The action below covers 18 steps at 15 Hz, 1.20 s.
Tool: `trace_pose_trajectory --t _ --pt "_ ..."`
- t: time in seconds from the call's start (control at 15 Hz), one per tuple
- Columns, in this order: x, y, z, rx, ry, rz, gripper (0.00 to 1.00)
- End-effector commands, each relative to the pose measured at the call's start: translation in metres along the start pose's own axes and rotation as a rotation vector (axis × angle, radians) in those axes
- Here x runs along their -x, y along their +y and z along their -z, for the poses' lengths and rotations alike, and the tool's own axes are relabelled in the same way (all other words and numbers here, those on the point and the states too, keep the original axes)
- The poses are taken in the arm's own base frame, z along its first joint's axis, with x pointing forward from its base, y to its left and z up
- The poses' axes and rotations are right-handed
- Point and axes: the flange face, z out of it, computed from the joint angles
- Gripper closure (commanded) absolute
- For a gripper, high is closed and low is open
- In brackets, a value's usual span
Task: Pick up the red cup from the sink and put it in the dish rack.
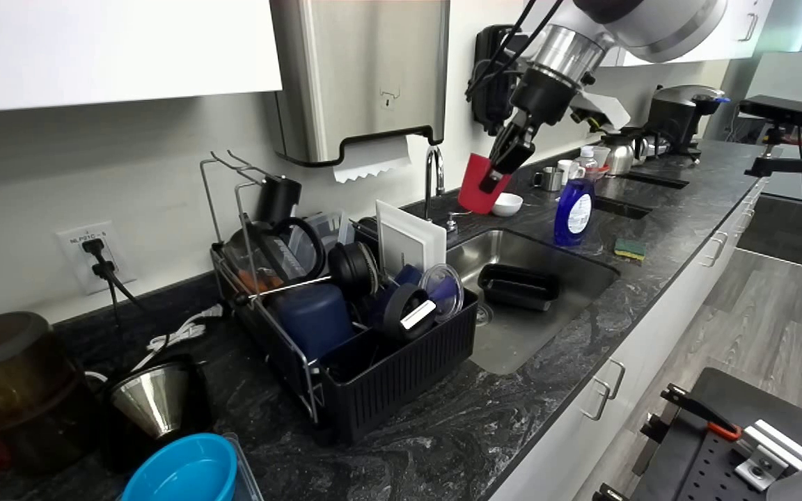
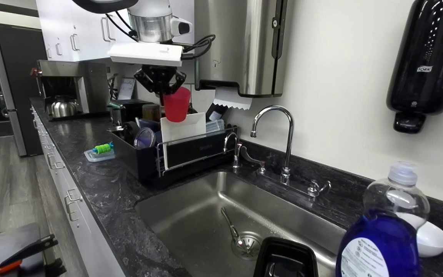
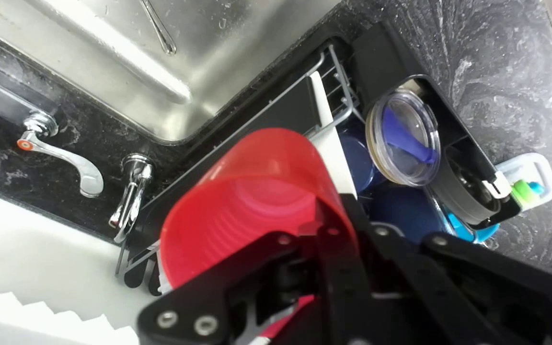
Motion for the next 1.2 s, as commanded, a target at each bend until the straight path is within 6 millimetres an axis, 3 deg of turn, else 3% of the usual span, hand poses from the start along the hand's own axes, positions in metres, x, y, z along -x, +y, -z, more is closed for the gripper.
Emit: trace_pose_trajectory --t 0.0,0.6,1.13 --pt "-0.011 -0.001 0.006 -0.008 0.004 0.030 0.99" --pt "-0.042 -0.017 0.018 -0.041 0.084 0.094 0.99" --pt "-0.036 -0.012 0.017 -0.069 0.125 0.055 0.96"
